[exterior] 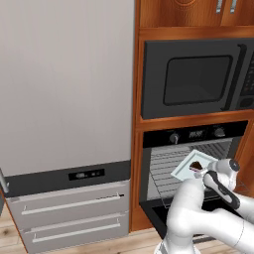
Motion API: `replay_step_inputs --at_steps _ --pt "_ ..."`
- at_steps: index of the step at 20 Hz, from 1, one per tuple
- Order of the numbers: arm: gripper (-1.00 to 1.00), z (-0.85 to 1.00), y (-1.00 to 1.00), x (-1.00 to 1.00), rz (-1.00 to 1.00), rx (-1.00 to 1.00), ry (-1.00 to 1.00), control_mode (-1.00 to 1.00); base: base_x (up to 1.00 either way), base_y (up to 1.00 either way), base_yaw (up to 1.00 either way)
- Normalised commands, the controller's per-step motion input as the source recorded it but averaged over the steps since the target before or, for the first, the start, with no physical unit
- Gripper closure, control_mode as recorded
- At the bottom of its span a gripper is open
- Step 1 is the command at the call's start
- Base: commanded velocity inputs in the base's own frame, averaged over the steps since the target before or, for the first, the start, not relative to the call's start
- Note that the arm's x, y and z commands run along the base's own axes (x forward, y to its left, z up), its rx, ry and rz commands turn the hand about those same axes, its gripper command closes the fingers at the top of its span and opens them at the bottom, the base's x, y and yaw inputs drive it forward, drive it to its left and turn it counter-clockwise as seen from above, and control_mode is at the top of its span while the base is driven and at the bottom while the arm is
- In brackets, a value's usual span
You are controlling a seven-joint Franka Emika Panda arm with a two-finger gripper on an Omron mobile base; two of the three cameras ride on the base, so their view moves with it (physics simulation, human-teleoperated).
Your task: Take the baked cake out of the oven and place it on the plate for cooling. Then close the oven door.
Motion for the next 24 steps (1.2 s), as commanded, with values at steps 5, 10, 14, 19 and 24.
replay_step_inputs --at_steps 5,10,14,19,24 --pt "-1.0 0.0 0.0 0.07 0.0 0.01 0.0 -1.0 0.0 0.0 0.0" --pt "-1.0 0.0 -0.03 0.09 0.0 0.02 0.0 -1.0 0.0 0.0 0.0" --pt "-1.0 0.0 -0.08 0.11 0.0 0.03 0.0 -1.0 0.0 0.0 0.0" --pt "-1.0 -0.01 -0.02 0.12 0.0 0.02 0.01 -1.0 0.0 0.0 0.0" --pt "-1.0 -0.16 0.0 0.04 0.0 0.0 0.07 -1.0 0.0 0.0 0.0"
